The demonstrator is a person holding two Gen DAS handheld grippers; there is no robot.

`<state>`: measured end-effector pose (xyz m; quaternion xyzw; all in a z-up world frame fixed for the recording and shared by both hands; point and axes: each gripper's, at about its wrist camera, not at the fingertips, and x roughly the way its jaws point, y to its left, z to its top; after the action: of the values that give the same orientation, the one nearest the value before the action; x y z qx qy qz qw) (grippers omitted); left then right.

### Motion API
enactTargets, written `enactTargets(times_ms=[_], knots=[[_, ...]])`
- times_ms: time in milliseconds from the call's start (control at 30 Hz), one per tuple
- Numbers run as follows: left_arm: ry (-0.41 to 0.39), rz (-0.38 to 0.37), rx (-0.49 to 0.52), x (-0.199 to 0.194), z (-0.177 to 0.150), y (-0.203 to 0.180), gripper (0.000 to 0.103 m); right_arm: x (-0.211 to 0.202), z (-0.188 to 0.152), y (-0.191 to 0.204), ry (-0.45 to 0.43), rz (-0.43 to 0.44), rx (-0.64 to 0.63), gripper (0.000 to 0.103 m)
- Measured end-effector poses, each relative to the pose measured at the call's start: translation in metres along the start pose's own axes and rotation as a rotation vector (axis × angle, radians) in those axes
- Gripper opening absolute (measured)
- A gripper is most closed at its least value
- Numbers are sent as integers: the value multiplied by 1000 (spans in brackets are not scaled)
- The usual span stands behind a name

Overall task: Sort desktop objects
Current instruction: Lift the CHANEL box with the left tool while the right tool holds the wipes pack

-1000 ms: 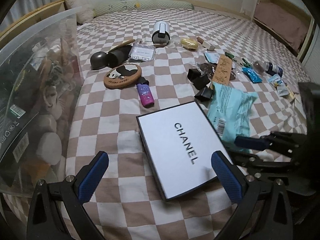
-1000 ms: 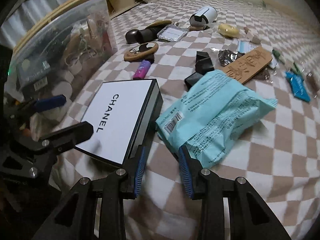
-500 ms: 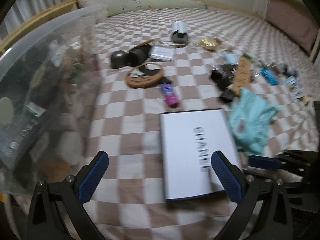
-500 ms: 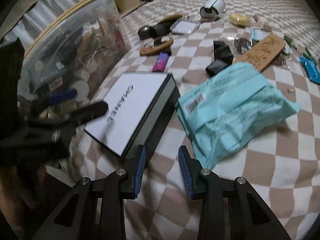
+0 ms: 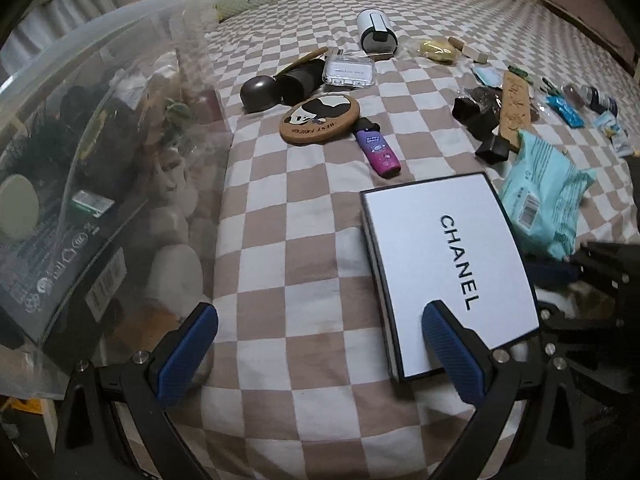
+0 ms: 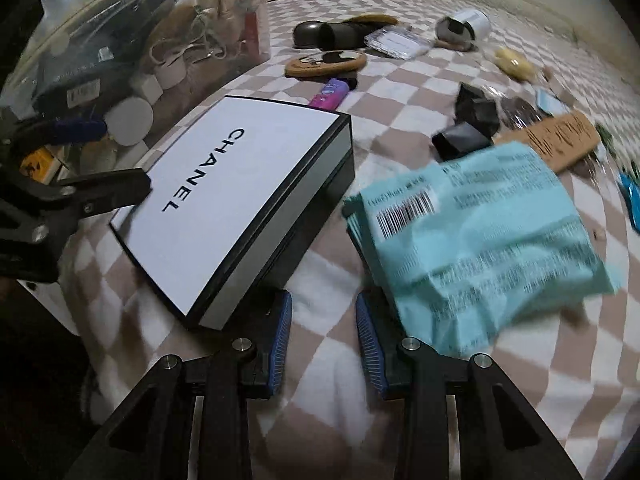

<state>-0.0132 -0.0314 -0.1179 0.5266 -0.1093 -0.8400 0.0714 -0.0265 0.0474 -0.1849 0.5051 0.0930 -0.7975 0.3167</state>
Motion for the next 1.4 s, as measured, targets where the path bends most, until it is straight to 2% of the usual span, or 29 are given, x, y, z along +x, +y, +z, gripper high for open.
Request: enactTargets(times_ms=[133, 300, 400, 533, 600, 733, 867, 1000, 1067, 1133, 1167, 1200, 1233, 1267, 1400], knots=[[-8, 37, 36, -1, 0, -3, 103, 1, 5, -7, -4, 40, 17, 37], [-31, 62, 54, -4, 0, -4, 103, -9, 11, -37, 0, 234, 229, 37], [-41, -22, 47, -8, 1, -4, 103, -13, 11, -43, 1, 326, 300, 37], [-19, -202, 57, -12, -3, -13, 103, -15, 13, -37, 14, 430, 339, 37], [-12, -233, 83, -11, -6, -21, 103, -18, 14, -31, 19, 443, 327, 37], [4, -222, 113, -3, -9, -31, 103, -18, 15, -28, 22, 462, 336, 37], [26, -243, 82, 7, -8, -31, 103, -19, 18, -32, 17, 464, 355, 37], [37, -220, 65, 21, -9, -34, 103, -27, 21, -37, 5, 437, 370, 37], [37, -218, 52, 24, -8, -33, 103, -38, 24, -41, -24, 380, 356, 37], [39, -232, 23, 26, -8, -31, 102, -47, 27, -45, -50, 310, 342, 40], [40, -239, 14, 27, -8, -30, 101, -53, 27, -49, -65, 266, 345, 45], [39, -244, 7, 27, -8, -30, 97, -59, 26, -54, -82, 221, 349, 63], [38, -246, 2, 27, -8, -31, 97, -66, 26, -58, -98, 177, 353, 74], [35, -243, 3, 27, -8, -32, 97, -67, 22, -65, -101, 183, 390, 88], [28, -239, -7, 27, -8, -32, 97, -67, 4, -91, -101, 258, 571, 89]])
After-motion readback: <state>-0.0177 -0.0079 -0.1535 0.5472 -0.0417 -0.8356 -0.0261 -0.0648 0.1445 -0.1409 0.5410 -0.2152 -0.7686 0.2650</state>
